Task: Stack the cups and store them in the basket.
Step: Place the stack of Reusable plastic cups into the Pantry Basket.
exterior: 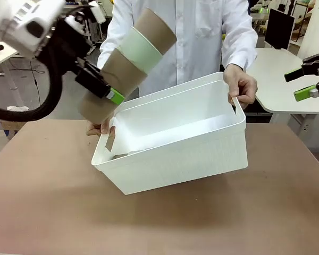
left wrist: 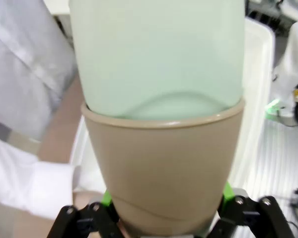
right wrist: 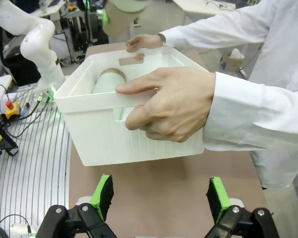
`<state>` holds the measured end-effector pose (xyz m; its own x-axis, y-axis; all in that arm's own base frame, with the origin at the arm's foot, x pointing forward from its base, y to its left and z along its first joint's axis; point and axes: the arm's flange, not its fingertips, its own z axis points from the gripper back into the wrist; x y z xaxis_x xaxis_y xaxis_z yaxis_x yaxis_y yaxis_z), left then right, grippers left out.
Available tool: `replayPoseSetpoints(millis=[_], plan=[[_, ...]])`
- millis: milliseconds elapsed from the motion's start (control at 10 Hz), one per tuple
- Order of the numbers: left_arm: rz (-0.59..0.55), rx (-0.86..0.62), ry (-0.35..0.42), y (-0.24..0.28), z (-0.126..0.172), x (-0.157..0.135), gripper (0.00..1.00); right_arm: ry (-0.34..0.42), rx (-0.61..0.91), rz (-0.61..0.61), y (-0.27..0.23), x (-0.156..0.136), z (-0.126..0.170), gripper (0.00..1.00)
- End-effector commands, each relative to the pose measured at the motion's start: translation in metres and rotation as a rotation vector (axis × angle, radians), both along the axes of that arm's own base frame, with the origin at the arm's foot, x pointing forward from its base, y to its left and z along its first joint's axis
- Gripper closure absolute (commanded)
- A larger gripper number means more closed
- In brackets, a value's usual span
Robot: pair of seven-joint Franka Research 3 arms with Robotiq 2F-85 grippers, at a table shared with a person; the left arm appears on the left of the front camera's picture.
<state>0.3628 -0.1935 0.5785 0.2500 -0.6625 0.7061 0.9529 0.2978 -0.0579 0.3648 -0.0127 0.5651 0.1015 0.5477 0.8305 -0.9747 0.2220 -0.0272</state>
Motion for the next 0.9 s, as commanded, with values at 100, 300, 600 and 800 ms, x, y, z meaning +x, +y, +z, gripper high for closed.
replayPoseSetpoints(millis=[100, 300, 600, 800], plan=[[-0.019, 0.099, 0.052, -0.03, -0.002, 0.041, 0.15, -0.004, 0.026, -0.001, 0.002, -0.002, -0.001, 0.0], [-0.049, 0.133, 0.076, -0.055, -0.016, 0.048, 0.15, -0.004, 0.026, -0.001, 0.002, -0.002, -0.001, 0.0], [-0.097, 0.231, 0.07, -0.086, -0.046, 0.059, 0.15, -0.004, 0.026, -0.001, 0.002, -0.002, -0.001, 0.0], [-0.128, 0.274, 0.06, -0.101, -0.062, 0.068, 0.15, -0.004, 0.026, -0.001, 0.002, -0.002, -0.001, 0.0]])
